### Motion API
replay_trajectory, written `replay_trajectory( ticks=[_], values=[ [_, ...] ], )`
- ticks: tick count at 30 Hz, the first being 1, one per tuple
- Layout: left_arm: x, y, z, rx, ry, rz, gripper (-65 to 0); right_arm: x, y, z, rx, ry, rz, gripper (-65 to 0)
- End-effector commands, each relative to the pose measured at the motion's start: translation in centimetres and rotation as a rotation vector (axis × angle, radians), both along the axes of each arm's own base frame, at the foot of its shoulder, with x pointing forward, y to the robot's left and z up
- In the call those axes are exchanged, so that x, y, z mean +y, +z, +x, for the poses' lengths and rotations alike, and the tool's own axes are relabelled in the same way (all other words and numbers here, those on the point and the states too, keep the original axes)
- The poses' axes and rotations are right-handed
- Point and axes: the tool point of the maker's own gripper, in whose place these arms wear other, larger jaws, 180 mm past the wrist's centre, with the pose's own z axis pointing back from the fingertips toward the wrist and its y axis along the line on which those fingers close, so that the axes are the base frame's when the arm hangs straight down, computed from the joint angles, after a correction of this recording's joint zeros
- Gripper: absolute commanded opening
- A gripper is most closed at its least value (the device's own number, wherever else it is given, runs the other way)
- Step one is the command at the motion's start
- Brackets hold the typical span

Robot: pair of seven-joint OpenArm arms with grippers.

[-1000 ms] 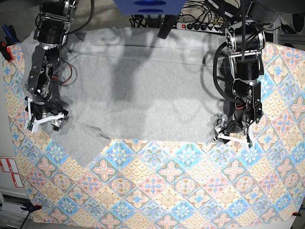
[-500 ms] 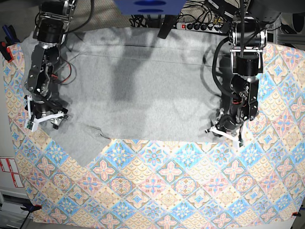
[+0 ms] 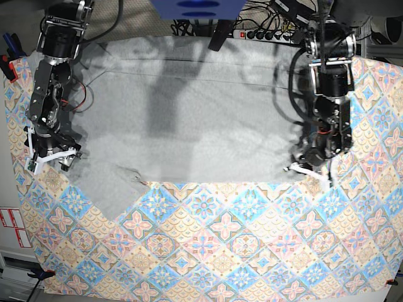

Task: Fold the T-shirt properly
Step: 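Grasp the folded edge corners with both grippers, then lift the folded edge and fold it over toward the collar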

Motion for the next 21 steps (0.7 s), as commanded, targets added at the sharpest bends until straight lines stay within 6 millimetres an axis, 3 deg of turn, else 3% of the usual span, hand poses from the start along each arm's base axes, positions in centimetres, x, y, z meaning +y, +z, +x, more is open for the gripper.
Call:
replay_trajectory(
  ticks=[1, 7, 10, 21],
  values=[
    [1.9, 2.0, 1.5, -0.059, 0.018, 0.036, -65.0, -0.7, 2.0, 1.3, -0.058, 0.005, -0.032, -20.4],
    [4.9, 3.2, 1.8, -0.08, 0.036, 0.093, -65.0, -0.3, 3.4, 3.1, -0.067, 0.076, -0.084, -20.4],
    [5.5, 3.7, 2.3, -0.128, 0.052, 0.117, -65.0, -0.1, 3.0, 3.5, -0.035, 0.125, -0.117, -20.4],
    [7.5, 4.7, 2.4, -0.147, 0.064, 0.16, -65.0, 0.5, 1.6, 8.0, 0.105, 0.301, -0.254, -20.1]
  ],
)
